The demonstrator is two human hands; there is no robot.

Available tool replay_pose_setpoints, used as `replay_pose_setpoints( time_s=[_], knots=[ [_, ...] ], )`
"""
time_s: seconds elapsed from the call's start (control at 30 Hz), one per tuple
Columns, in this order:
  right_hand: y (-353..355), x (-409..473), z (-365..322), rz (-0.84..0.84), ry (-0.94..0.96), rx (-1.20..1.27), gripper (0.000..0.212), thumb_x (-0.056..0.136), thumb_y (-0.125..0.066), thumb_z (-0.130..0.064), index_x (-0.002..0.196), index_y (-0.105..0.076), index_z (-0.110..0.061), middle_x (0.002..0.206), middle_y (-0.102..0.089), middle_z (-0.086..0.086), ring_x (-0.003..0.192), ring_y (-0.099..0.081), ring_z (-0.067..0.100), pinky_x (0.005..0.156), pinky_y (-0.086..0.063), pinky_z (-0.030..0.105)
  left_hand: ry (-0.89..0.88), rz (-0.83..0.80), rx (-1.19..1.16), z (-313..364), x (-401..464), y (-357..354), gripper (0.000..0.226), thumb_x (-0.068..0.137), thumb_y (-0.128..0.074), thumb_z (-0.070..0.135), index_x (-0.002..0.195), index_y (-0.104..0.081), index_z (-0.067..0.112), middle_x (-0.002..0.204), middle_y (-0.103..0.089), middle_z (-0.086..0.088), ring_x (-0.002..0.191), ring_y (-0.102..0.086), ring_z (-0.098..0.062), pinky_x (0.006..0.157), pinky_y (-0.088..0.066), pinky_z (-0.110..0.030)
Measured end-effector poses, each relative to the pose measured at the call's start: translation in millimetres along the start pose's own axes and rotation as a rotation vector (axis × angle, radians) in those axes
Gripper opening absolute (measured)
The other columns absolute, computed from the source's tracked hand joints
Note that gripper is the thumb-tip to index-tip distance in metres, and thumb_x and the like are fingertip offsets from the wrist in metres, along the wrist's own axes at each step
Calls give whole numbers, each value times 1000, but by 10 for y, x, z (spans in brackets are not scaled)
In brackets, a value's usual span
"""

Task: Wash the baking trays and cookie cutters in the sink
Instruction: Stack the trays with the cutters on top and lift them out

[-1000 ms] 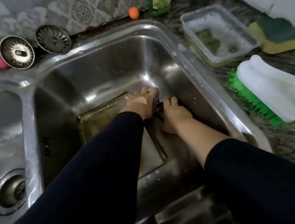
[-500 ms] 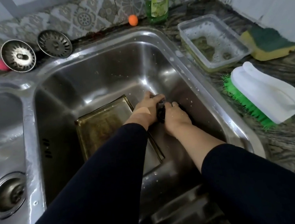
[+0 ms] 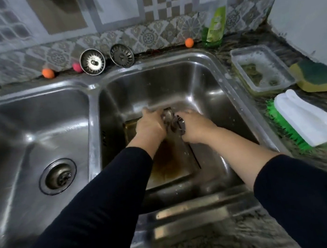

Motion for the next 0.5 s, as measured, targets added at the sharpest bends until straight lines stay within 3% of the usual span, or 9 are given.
replay_pose_setpoints(
  time_s=[0.1,0.13,0.2,0.3,0.4,0.5],
  knots=[
    [-231,11,-204,-113,10,29,69,78,-72,-15,139,-42,-21,135,-44,6,104,-58,27,75,-53,32,128,-106,61,-352,-240,-146,57,88,-58,18,140,-38,30,147,-28,-10,118,-49,-34,86,-45,-36],
    [-329,27,-250,-132,10,12,67,78,-71,-15,138,-42,-20,134,-44,7,105,-58,28,76,-53,33,157,-190,75,-411,-296,-229,64,87,-60,20,143,-32,32,150,-22,-8,123,-45,-34,88,-45,-36],
    [-553,67,-281,-181,-10,-55,70,80,-69,-16,143,-37,-20,139,-41,9,117,-52,31,88,-49,36,198,-311,48,-494,-366,-376,75,85,-62,21,146,-22,35,152,-16,-7,128,-39,-35,92,-45,-39],
    [-714,103,-268,-207,-49,-123,72,84,-65,-19,147,-30,-19,148,-32,9,125,-46,31,95,-46,38,231,-320,17,-511,-427,-346,89,83,-67,24,149,-9,38,152,-13,-10,125,-43,-37,98,-46,-46],
    [-625,114,-276,-256,-44,-194,84,84,-68,-37,151,-19,-25,156,-19,7,135,-37,31,103,-41,41,202,-357,73,-512,-459,-204,111,77,-73,38,149,12,39,157,-6,-5,138,-22,-37,107,-33,-52],
    [-473,136,-191,-396,-93,-279,92,83,-58,-59,152,-1,-34,160,7,8,144,-16,36,114,-27,48,208,-324,-12,-564,-485,-131,113,78,-65,59,146,23,36,158,21,1,144,-2,-38,115,-19,-52]
  ],
)
Point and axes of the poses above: each hand's wrist, its own x-axis towards the middle knuckle, its own y-axis out of the back of the hand, z = x × y, the point moved 3 cm from there along x, towards the middle knuckle
